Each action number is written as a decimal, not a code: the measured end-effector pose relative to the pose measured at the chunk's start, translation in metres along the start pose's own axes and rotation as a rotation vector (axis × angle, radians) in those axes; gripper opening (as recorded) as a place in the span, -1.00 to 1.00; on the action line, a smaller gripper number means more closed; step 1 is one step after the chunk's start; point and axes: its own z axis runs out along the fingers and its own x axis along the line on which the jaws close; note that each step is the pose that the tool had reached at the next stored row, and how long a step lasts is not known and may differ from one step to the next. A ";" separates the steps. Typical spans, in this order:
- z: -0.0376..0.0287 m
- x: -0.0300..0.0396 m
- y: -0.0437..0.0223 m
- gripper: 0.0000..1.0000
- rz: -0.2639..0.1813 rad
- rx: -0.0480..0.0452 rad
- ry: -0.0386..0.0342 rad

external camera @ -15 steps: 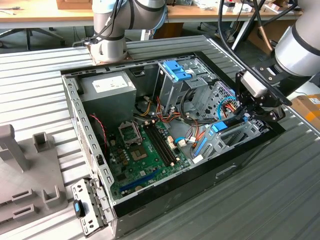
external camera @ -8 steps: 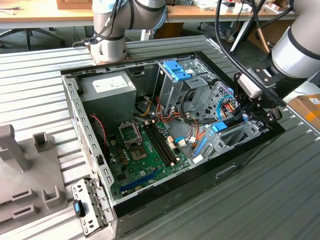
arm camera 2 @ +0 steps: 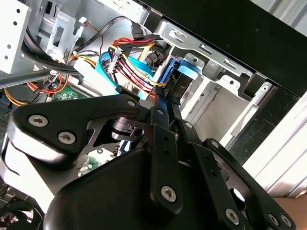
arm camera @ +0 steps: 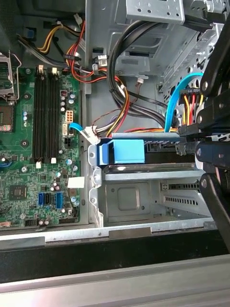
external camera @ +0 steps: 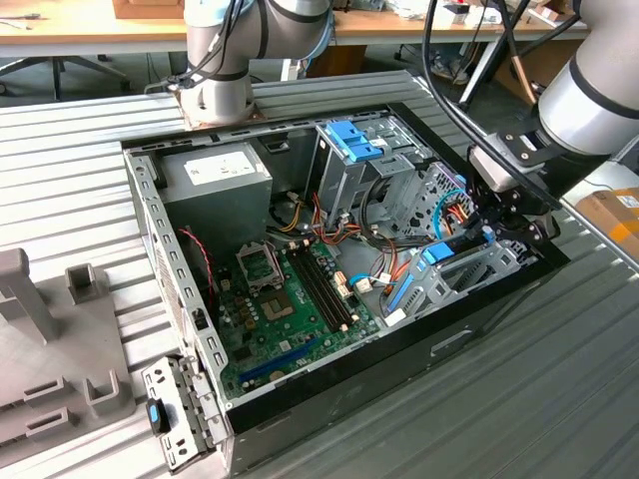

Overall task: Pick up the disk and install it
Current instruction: 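Insert the first disk wire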

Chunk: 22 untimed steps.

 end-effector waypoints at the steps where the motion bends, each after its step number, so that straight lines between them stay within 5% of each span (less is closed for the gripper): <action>1: 0.0000 0.0000 -0.0003 -0.66 0.002 0.0003 0.0005; 12: 0.0040 0.0006 0.0002 -0.66 0.005 0.0009 0.0010; 22: 0.0006 0.0009 -0.0003 -0.66 0.005 0.0009 0.0012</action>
